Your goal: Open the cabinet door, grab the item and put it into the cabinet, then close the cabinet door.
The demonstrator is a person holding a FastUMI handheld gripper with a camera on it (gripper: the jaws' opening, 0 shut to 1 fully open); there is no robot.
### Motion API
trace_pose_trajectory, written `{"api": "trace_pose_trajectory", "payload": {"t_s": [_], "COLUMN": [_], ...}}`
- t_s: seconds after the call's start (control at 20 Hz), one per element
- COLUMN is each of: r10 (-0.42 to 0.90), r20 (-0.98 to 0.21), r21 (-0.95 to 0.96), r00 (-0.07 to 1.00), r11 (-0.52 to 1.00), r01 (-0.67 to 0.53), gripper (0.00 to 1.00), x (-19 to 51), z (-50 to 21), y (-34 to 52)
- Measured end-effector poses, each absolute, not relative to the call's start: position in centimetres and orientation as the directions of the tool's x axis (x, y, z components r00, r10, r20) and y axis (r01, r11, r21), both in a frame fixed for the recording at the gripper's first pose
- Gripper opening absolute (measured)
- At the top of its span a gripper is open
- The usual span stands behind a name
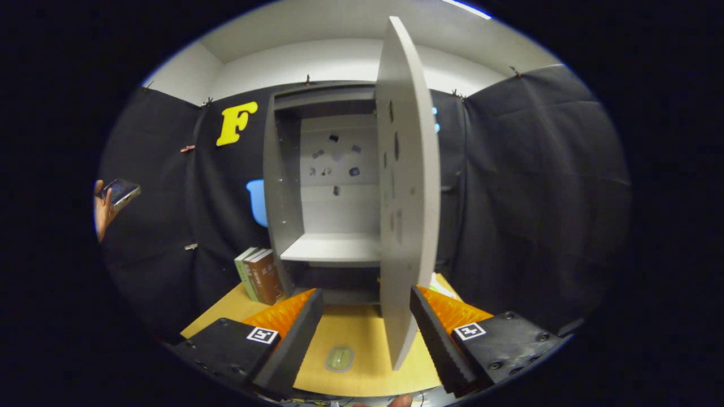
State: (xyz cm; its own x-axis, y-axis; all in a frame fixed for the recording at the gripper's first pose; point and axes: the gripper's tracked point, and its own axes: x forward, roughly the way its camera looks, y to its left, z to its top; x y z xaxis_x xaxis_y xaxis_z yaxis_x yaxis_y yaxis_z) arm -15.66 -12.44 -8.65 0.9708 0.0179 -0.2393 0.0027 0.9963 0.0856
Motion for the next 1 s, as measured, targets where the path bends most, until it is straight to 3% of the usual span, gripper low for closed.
{"api": "trace_pose_trajectory", "payload": {"t_s": [0.35,0.55,0.8,1.0], "r10": [0.104,0.107,0.059,0.04], "r20": [-0.468,-0.593,-0.691,-0.724], "r21": [0.117,0.14,0.12,0.104], "r00": [0.877,0.798,0.721,0.688], "r11": [0.992,0.99,0.992,0.993], "r01": [-0.055,-0.028,0.034,0.052], "gripper": [0.97,0.97,0.98,0.98], "x": [-13.5,-12.2,-8.5,-7.0], "z": [-23.9,-33.8,-43.5,-46.6], "y": [-7.2,-5.7,-5.3,-4.7]}}
